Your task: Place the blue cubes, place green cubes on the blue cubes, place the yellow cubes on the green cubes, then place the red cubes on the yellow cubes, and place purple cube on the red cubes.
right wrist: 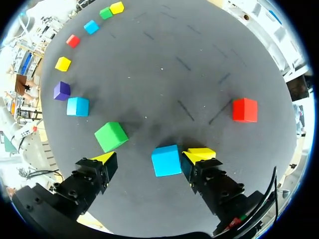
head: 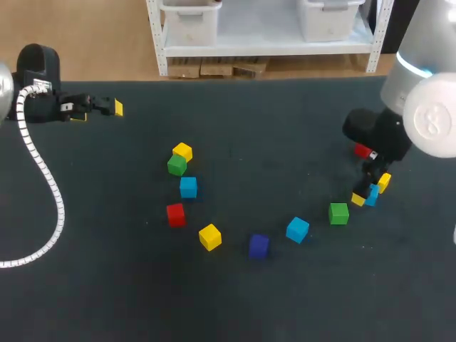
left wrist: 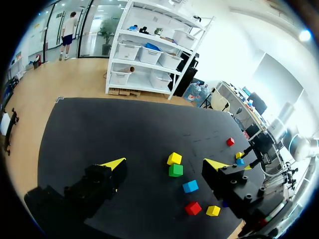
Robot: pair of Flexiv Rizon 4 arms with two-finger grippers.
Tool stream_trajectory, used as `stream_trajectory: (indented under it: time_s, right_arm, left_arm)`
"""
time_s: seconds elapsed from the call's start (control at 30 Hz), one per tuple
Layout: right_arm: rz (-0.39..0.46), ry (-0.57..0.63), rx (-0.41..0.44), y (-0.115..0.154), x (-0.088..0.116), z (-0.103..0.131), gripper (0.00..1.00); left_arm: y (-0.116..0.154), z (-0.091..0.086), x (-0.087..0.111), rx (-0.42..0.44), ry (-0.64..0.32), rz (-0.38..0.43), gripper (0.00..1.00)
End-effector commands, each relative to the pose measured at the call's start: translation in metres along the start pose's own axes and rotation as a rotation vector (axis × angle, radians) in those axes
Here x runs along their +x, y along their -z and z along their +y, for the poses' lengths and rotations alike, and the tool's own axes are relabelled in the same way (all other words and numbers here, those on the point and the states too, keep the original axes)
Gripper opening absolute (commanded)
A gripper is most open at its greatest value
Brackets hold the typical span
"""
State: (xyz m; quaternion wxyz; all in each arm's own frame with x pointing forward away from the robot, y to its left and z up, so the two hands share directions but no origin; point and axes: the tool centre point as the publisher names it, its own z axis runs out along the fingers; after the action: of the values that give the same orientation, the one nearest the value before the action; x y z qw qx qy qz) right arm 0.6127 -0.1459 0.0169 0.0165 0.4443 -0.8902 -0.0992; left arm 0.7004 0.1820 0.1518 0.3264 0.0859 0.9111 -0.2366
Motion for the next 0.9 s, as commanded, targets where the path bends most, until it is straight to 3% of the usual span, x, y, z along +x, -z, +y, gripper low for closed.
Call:
stream_trajectory:
  time_s: [0.03,0.1,0.3,0.43,0.53,0.67,0.83,0.87,0.9]
  right_arm:
    - [0.012,-0.015,0.033,-0.002,0.0,-0.004,0.78]
    - [0.019,-0.017,0.044,-0.003,0.001,-0.007,0.74]
    - [0.044,0.001,0.071,-0.005,0.003,-0.008,0.75]
    - [0.064,0.009,0.084,-0.008,0.004,-0.007,0.87]
    - [0.065,0.007,0.091,-0.008,0.004,-0.009,0.87]
    - [0.062,0.001,0.106,-0.01,0.003,-0.011,1.0]
    - [0.051,0.009,0.118,-0.014,0.003,-0.014,1.0]
    - [0.05,0.009,0.119,-0.014,0.003,-0.015,0.92]
    - [0.049,0.008,0.12,-0.015,0.003,-0.015,0.49]
  left_arm:
    - [0.0,0.002,0.001,0.012,-0.002,-0.007,1.0]
    - [0.0,0.002,0.001,0.012,-0.002,-0.007,1.0]
    - [0.0,0.002,0.001,0.012,-0.002,-0.007,1.0]
    - [0.0,0.002,0.001,0.012,-0.002,-0.007,1.0]
    - [0.0,0.002,0.001,0.012,-0.002,-0.007,1.0]
    - [0.0,0.002,0.001,0.012,-0.002,-0.007,1.0]
    - [0.0,0.002,0.001,0.012,-0.002,-0.007,1.0]
    - [0.0,0.002,0.001,0.012,-0.002,-0.007,1.0]
    - [0.0,0.002,0.001,0.012,-0.002,-0.007,1.0]
